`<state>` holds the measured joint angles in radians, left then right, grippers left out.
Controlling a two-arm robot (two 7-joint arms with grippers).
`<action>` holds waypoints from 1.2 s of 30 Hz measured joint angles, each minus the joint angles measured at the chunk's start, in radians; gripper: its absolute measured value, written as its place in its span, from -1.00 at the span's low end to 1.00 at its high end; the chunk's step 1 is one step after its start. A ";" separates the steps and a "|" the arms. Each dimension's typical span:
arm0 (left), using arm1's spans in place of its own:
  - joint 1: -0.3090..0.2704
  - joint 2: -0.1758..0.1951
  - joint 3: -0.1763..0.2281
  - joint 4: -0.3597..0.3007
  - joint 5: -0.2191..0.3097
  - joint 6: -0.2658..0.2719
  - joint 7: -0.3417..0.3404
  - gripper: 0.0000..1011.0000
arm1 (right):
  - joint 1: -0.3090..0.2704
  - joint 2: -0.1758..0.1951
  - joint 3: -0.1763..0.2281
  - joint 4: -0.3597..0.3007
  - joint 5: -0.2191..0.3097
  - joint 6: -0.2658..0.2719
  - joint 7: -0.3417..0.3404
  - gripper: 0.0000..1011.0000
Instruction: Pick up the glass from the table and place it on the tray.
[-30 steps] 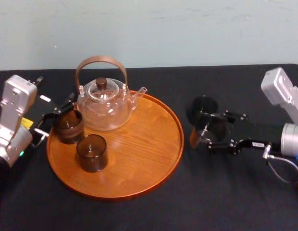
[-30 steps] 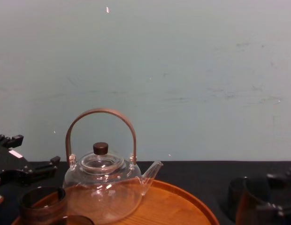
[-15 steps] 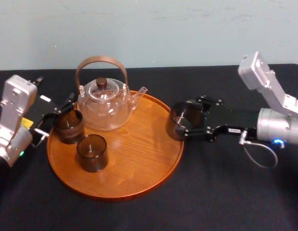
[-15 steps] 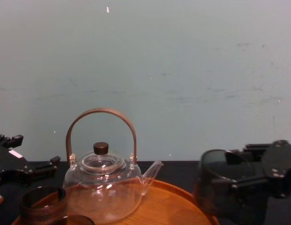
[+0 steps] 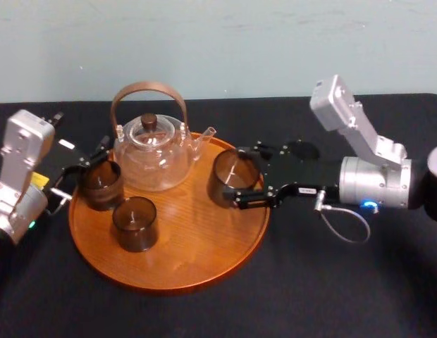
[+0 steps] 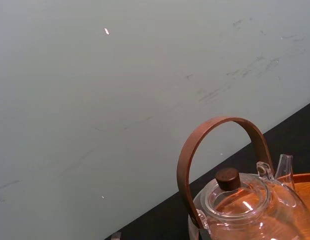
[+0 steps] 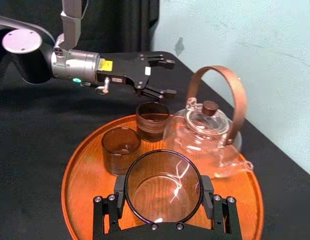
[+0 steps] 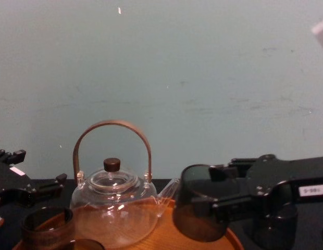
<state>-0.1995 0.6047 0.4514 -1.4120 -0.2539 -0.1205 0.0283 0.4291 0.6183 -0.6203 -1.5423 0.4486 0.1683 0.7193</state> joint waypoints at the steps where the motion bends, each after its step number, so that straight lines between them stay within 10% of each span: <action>1: 0.000 0.000 0.000 0.000 0.000 0.000 0.000 0.98 | 0.005 -0.007 -0.009 0.006 -0.002 -0.002 0.002 0.78; 36: 0.000 0.000 0.000 0.000 0.000 0.000 0.000 0.98 | 0.022 -0.115 -0.102 0.191 -0.076 -0.064 0.002 0.78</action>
<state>-0.1995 0.6047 0.4514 -1.4120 -0.2539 -0.1206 0.0283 0.4508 0.5032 -0.7224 -1.3518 0.3723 0.1040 0.7216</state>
